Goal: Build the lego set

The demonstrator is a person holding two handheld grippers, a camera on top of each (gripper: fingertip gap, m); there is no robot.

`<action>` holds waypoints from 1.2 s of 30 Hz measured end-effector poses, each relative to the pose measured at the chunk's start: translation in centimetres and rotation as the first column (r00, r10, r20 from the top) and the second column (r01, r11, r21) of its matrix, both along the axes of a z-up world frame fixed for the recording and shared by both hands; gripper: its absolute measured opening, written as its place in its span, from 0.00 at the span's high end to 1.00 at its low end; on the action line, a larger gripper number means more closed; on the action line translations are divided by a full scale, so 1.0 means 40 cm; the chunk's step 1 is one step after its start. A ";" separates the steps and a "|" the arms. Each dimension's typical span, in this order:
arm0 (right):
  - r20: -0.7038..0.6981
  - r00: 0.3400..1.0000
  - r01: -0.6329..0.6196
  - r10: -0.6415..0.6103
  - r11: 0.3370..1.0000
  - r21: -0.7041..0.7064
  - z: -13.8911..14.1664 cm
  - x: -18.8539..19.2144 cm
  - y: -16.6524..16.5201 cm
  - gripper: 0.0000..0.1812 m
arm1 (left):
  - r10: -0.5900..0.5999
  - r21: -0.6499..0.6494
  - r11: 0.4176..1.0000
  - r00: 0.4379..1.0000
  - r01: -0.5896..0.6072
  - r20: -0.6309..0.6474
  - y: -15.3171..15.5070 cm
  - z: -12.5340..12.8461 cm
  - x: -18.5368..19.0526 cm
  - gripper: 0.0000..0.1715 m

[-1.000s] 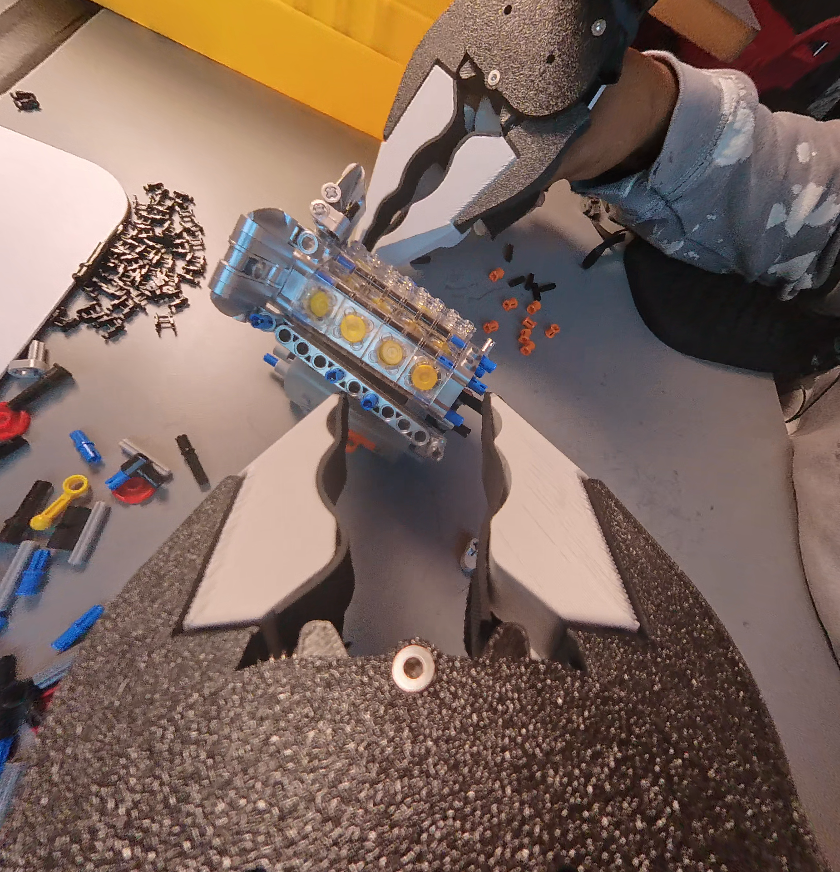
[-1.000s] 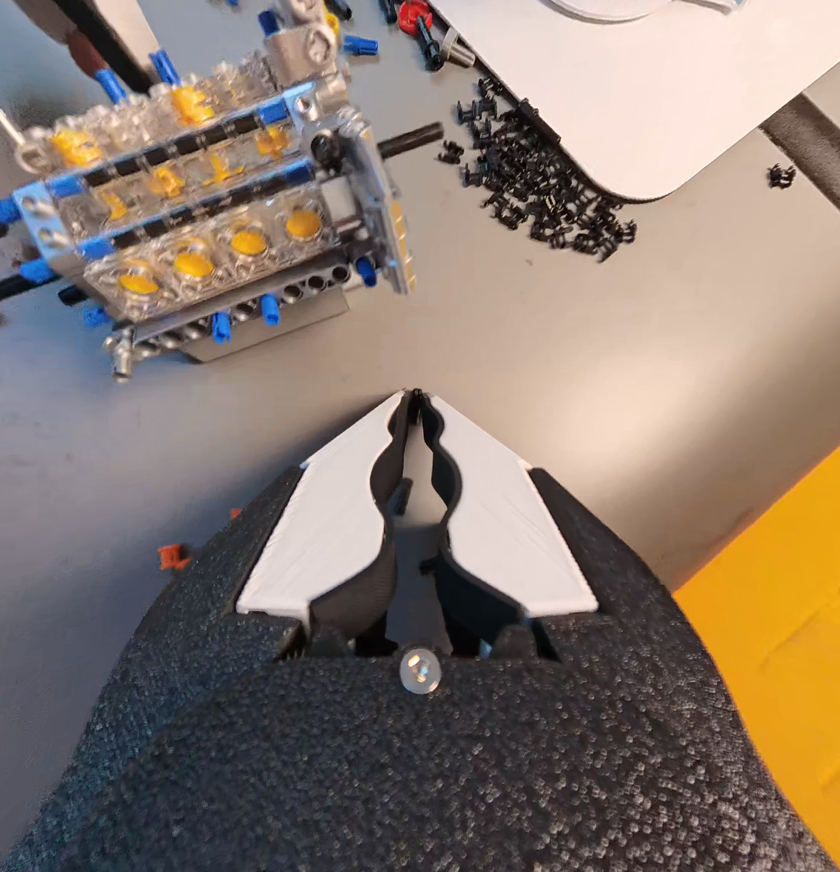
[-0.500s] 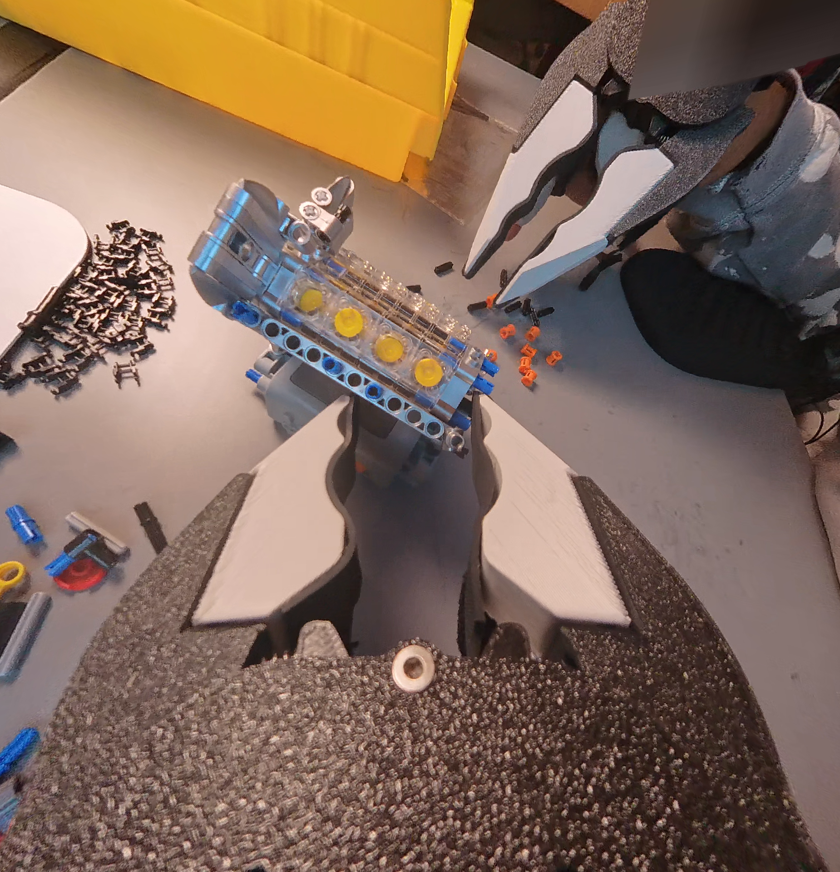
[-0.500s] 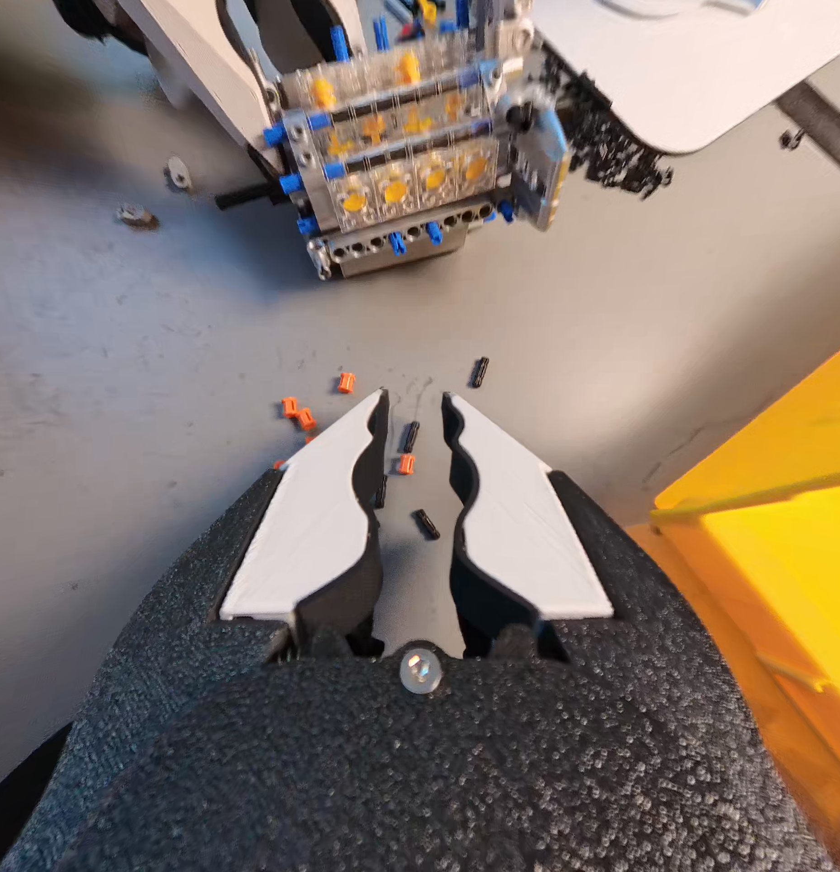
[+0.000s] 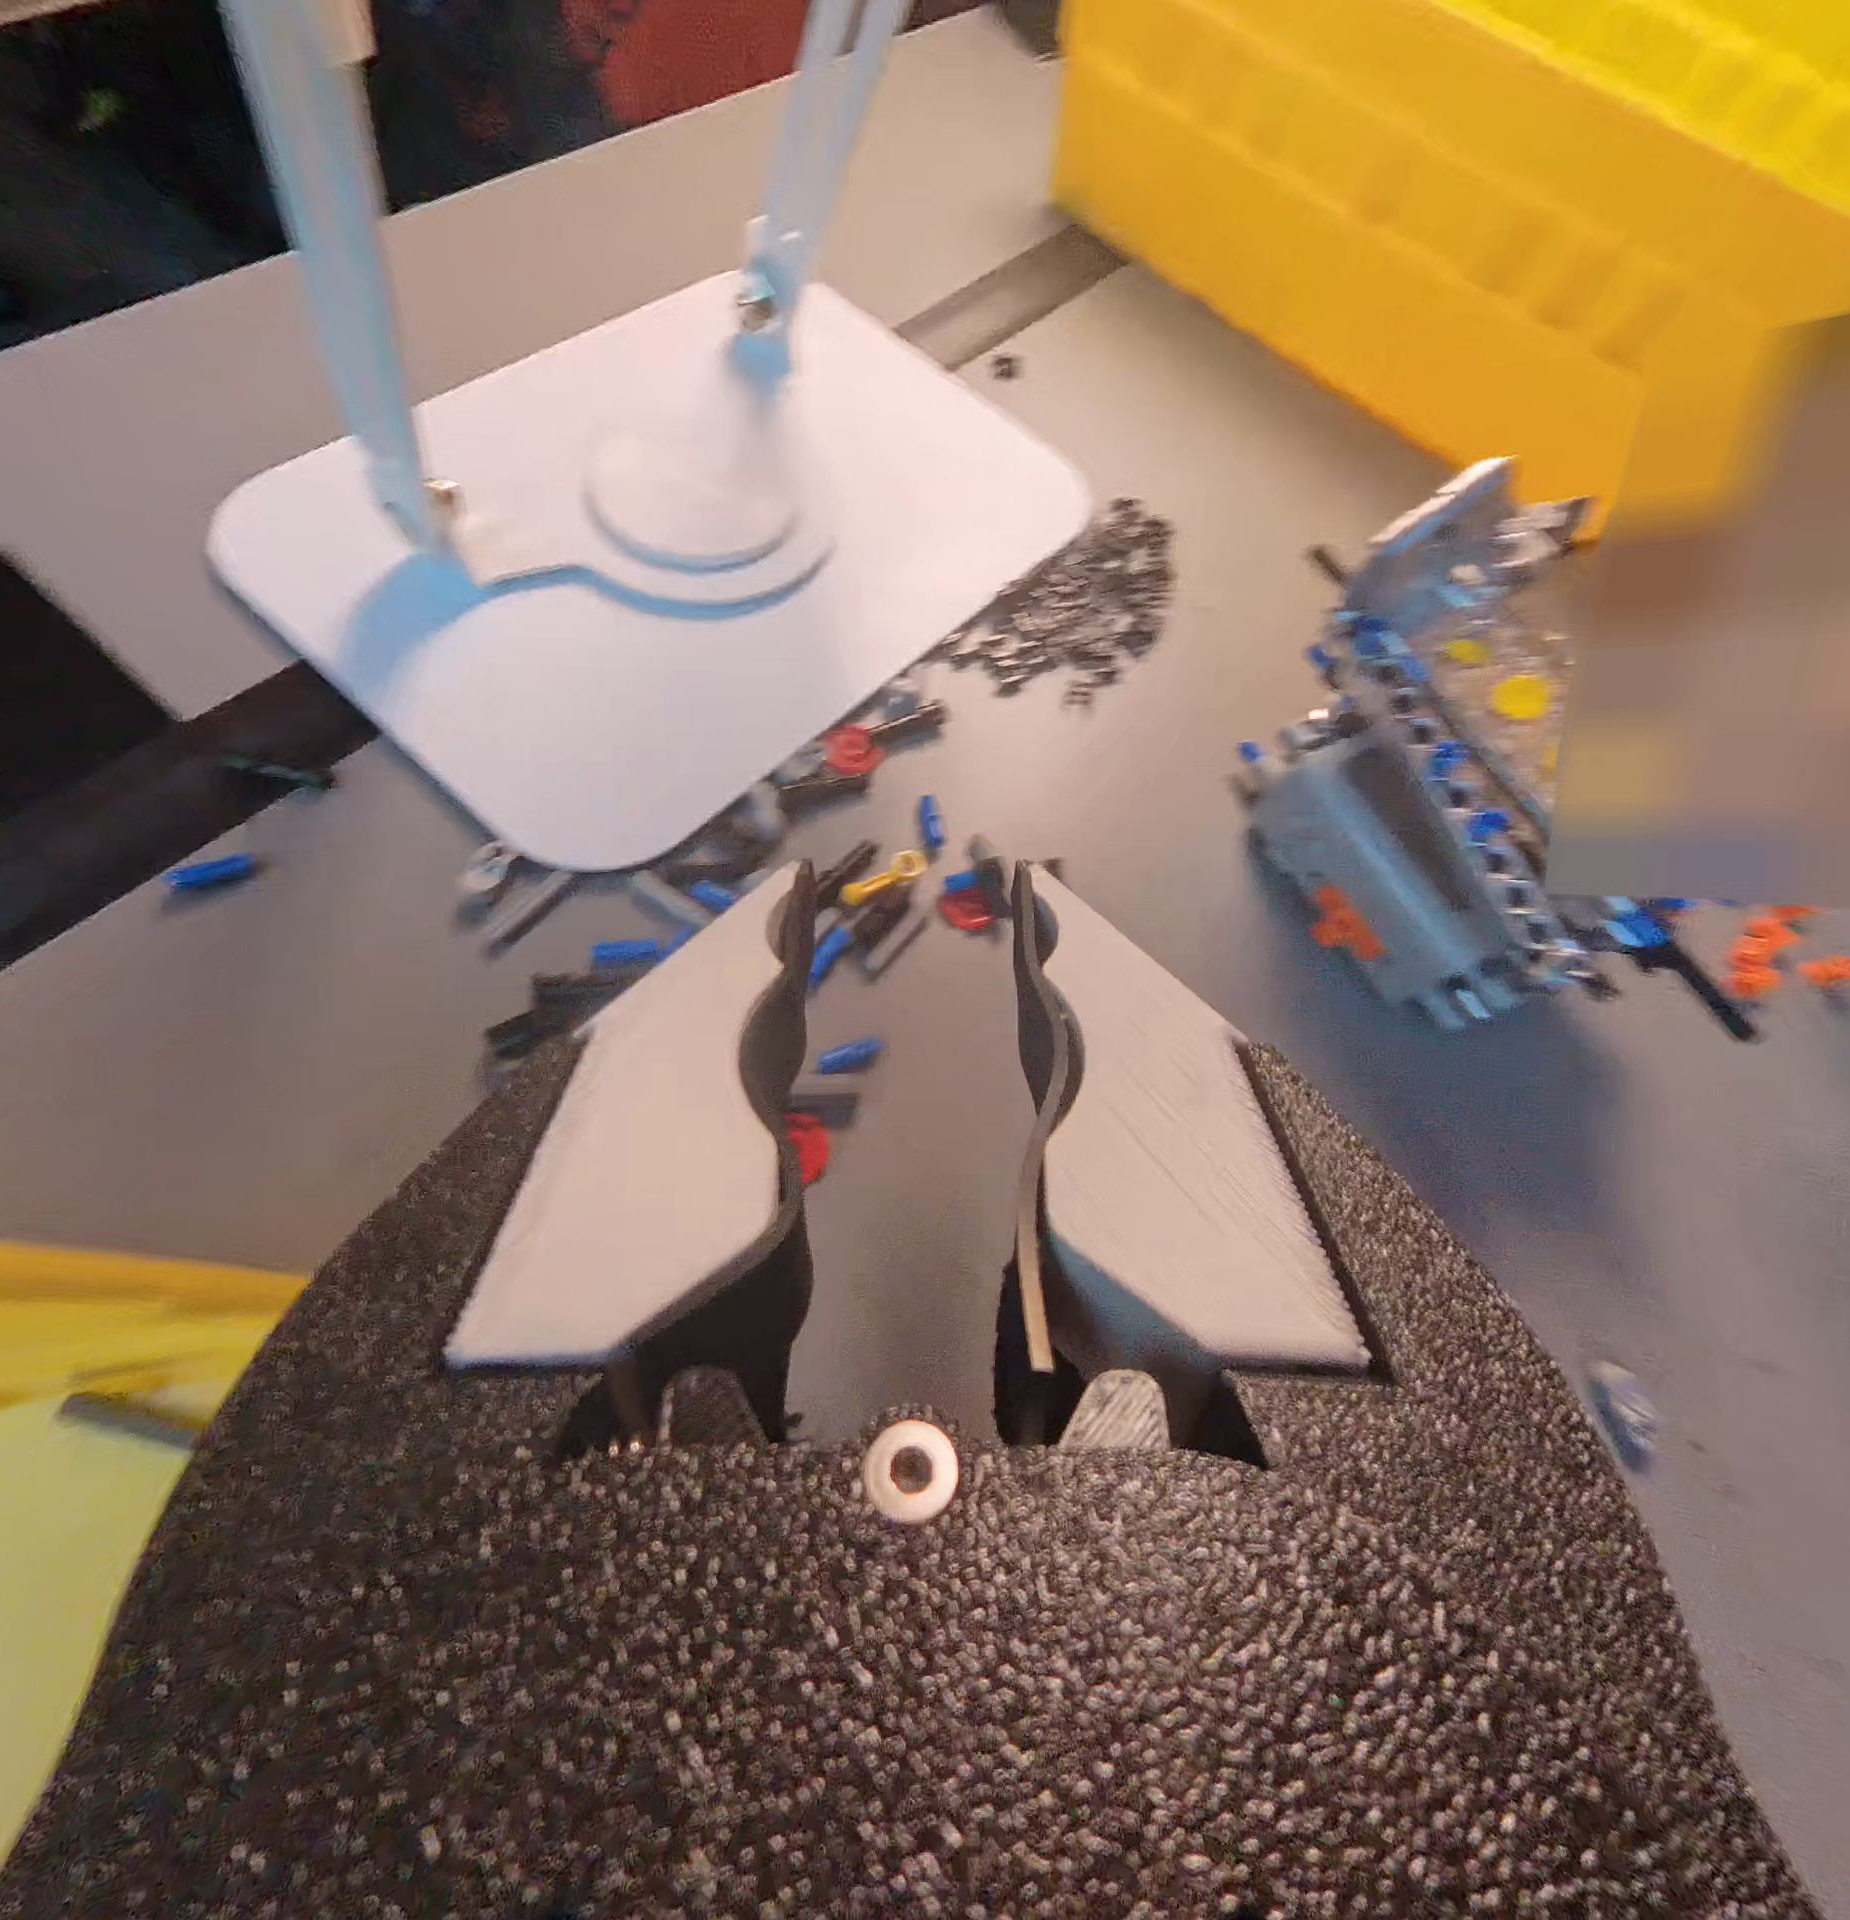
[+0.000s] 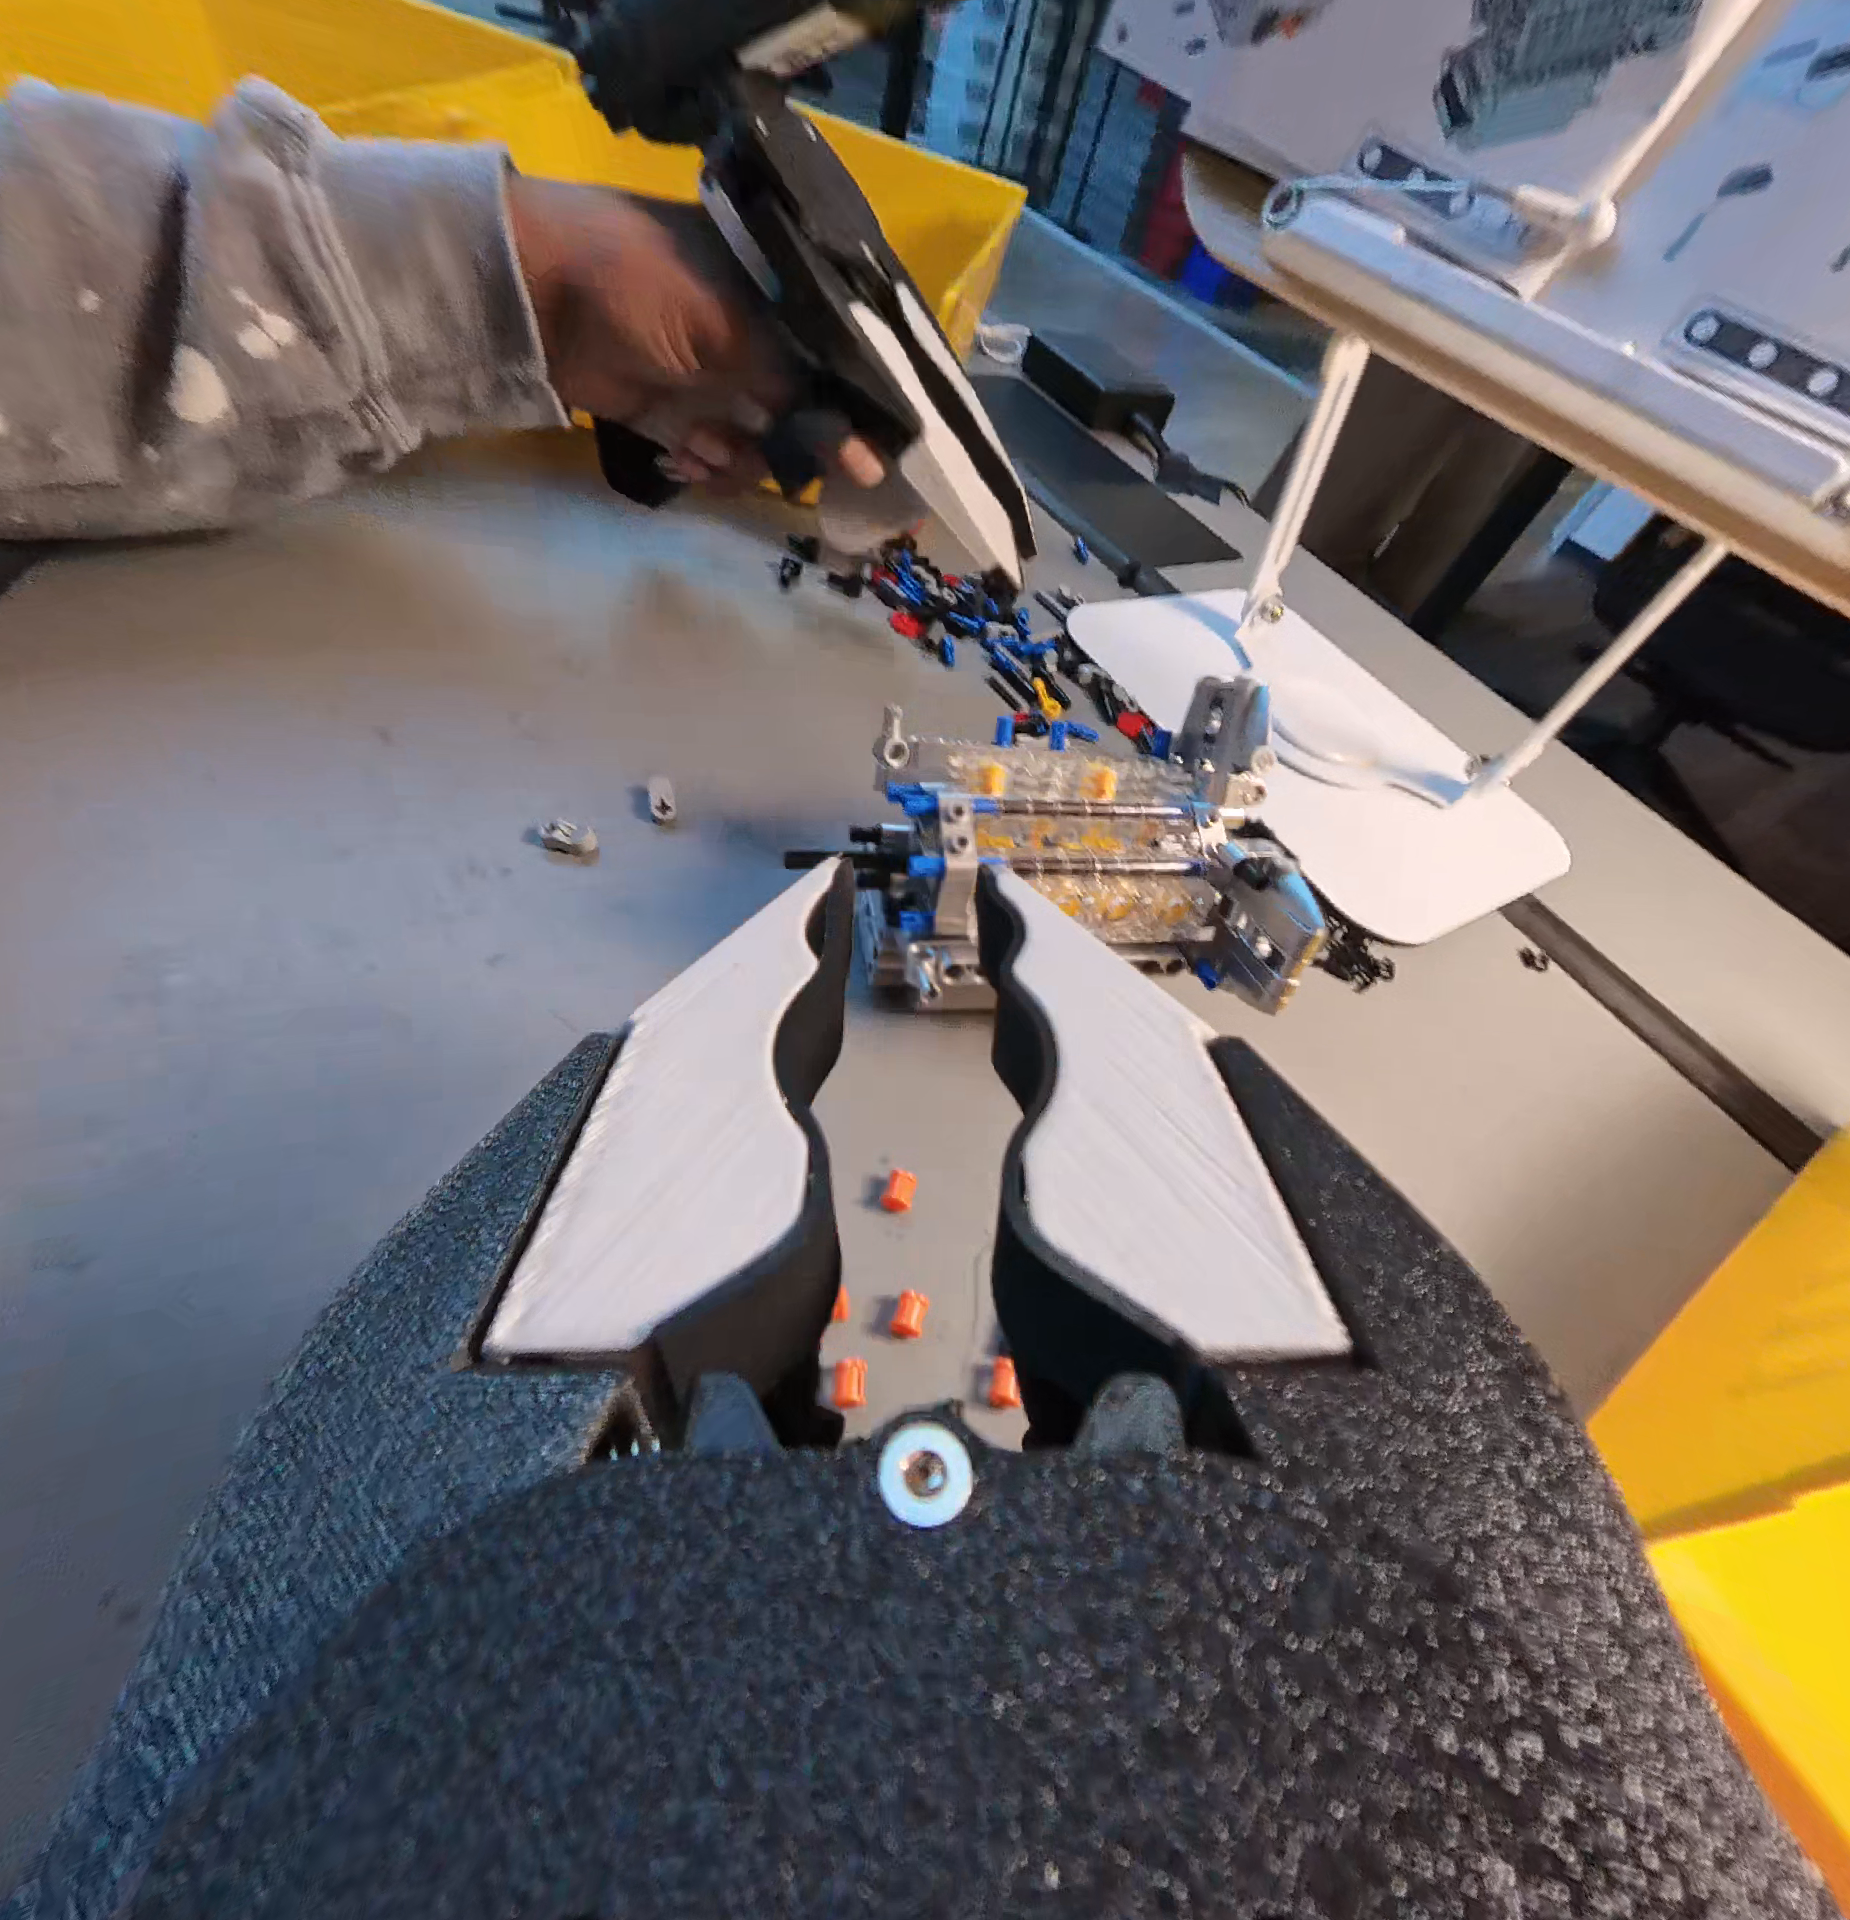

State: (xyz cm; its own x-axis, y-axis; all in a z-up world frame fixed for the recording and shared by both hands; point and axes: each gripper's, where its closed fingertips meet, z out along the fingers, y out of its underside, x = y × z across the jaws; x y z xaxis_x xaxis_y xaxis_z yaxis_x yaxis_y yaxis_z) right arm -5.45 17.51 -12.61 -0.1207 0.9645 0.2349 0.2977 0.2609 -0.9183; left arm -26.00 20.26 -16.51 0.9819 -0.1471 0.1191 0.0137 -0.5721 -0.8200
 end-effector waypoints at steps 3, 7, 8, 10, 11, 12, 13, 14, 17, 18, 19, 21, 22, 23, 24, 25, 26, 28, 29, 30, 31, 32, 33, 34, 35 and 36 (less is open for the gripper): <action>-0.052 0.997 -0.049 0.049 0.999 0.000 0.019 -0.006 -0.046 0.88 | 0.071 -0.057 0.995 0.986 -0.081 -0.151 0.011 -0.052 -0.047 0.81; -0.059 0.995 -0.084 0.084 0.996 -0.005 0.016 -0.008 -0.074 0.88 | 0.079 -0.087 0.991 0.970 -0.102 -0.231 0.046 -0.072 -0.058 0.84; -0.053 0.995 -0.086 0.085 0.996 -0.006 0.012 -0.009 -0.073 0.88 | 0.082 -0.088 0.991 0.973 -0.103 -0.216 0.056 -0.072 -0.058 0.84; -0.052 0.995 -0.081 0.080 0.997 -0.018 0.010 -0.009 -0.069 0.88 | 0.081 -0.095 0.990 0.978 -0.101 -0.193 0.074 -0.076 -0.057 0.84; -0.055 0.995 -0.080 0.079 0.996 -0.026 0.011 -0.008 -0.067 0.88 | 0.076 -0.102 0.990 0.977 -0.098 -0.197 0.079 -0.080 -0.058 0.84; -0.060 0.995 -0.077 0.075 0.996 -0.033 0.013 -0.008 -0.064 0.88 | 0.067 -0.111 0.990 0.977 -0.091 -0.203 0.084 -0.086 -0.057 0.85; -0.065 0.996 -0.071 0.069 0.997 -0.038 0.016 -0.007 -0.059 0.88 | 0.056 -0.121 0.989 0.977 -0.082 -0.206 0.088 -0.091 -0.055 0.85; -0.069 0.996 -0.066 0.063 0.997 -0.040 0.018 -0.007 -0.055 0.88 | 0.048 -0.130 0.989 0.977 -0.076 -0.208 0.092 -0.096 -0.053 0.86; -0.068 0.996 -0.055 0.052 0.997 -0.049 0.017 -0.005 -0.045 0.88 | 0.021 -0.151 0.987 0.973 -0.056 -0.229 0.100 -0.107 -0.046 0.89; -0.066 0.997 -0.054 0.050 0.997 -0.053 0.015 -0.005 -0.042 0.88 | 0.014 -0.157 0.986 0.970 -0.053 -0.241 0.102 -0.110 -0.046 0.90; -0.063 0.997 -0.053 0.049 0.997 -0.057 0.013 -0.005 -0.041 0.88 | 0.007 -0.161 0.986 0.967 -0.050 -0.253 0.104 -0.112 -0.045 0.91; -0.060 0.997 -0.050 0.047 0.997 -0.060 0.010 -0.006 -0.039 0.88 | 0.001 -0.164 0.985 0.962 -0.047 -0.273 0.109 -0.112 -0.045 0.93; -0.060 0.997 -0.049 0.045 0.997 -0.059 0.009 -0.006 -0.037 0.88 | -0.004 -0.168 0.985 0.959 -0.045 -0.282 0.111 -0.112 -0.045 0.95; -0.061 0.997 -0.047 0.043 0.997 -0.060 0.009 -0.006 -0.035 0.88 | -0.010 -0.172 0.984 0.957 -0.042 -0.289 0.111 -0.112 -0.045 0.95; -0.065 0.997 -0.043 0.039 0.997 -0.060 0.011 -0.006 -0.032 0.88 | -0.016 -0.175 0.984 0.955 -0.037 -0.295 0.111 -0.113 -0.045 0.95; -0.067 0.997 -0.040 0.035 0.997 -0.063 0.012 -0.005 -0.029 0.88 | -0.024 -0.176 0.984 0.954 -0.031 -0.299 0.111 -0.112 -0.043 0.95; -0.068 0.997 -0.035 0.031 0.997 -0.067 0.012 -0.005 -0.025 0.88 | -0.029 -0.176 0.984 0.952 -0.026 -0.303 0.111 -0.112 -0.043 0.96; -0.074 0.997 -0.027 0.021 0.997 -0.076 0.014 -0.004 -0.018 0.88 | -0.032 -0.164 0.986 0.946 -0.022 -0.321 0.110 -0.108 -0.047 1.00; -0.074 0.997 -0.023 0.017 0.997 -0.078 0.014 -0.003 -0.014 0.88 | -0.041 -0.165 0.986 0.948 -0.013 -0.316 0.108 -0.109 -0.045 1.00; -0.075 0.997 -0.019 0.013 0.997 -0.078 0.014 -0.002 -0.011 0.88 | -0.049 -0.166 0.986 0.951 -0.002 -0.305 0.105 -0.109 -0.041 1.00; -0.075 0.997 -0.014 0.009 0.997 -0.076 0.014 -0.002 -0.008 0.88 | -0.056 -0.166 0.986 0.953 0.006 -0.298 0.102 -0.109 -0.038 1.00; -0.074 0.997 -0.011 0.005 0.997 -0.075 0.013 -0.001 -0.005 0.88 | -0.061 -0.164 0.986 0.953 0.012 -0.298 0.100 -0.107 -0.037 1.00; -0.074 0.997 -0.008 0.002 0.997 -0.076 0.013 -0.001 -0.003 0.88 | -0.066 -0.161 0.987 0.952 0.017 -0.300 0.098 -0.104 -0.036 1.00; -0.076 0.997 -0.006 0.000 0.997 -0.078 0.014 -0.001 -0.002 0.88 | -0.076 -0.156 0.987 0.951 0.030 -0.299 0.098 -0.100 -0.032 1.00; -0.077 0.997 -0.006 0.000 0.997 -0.080 0.015 -0.001 -0.002 0.88 | -0.088 -0.147 0.988 0.951 0.045 -0.297 0.098 -0.095 -0.024 1.00; -0.076 0.997 -0.006 0.000 0.997 -0.082 0.015 -0.001 -0.002 0.88 | -0.096 -0.139 0.989 0.951 0.057 -0.293 0.101 -0.090 -0.017 1.00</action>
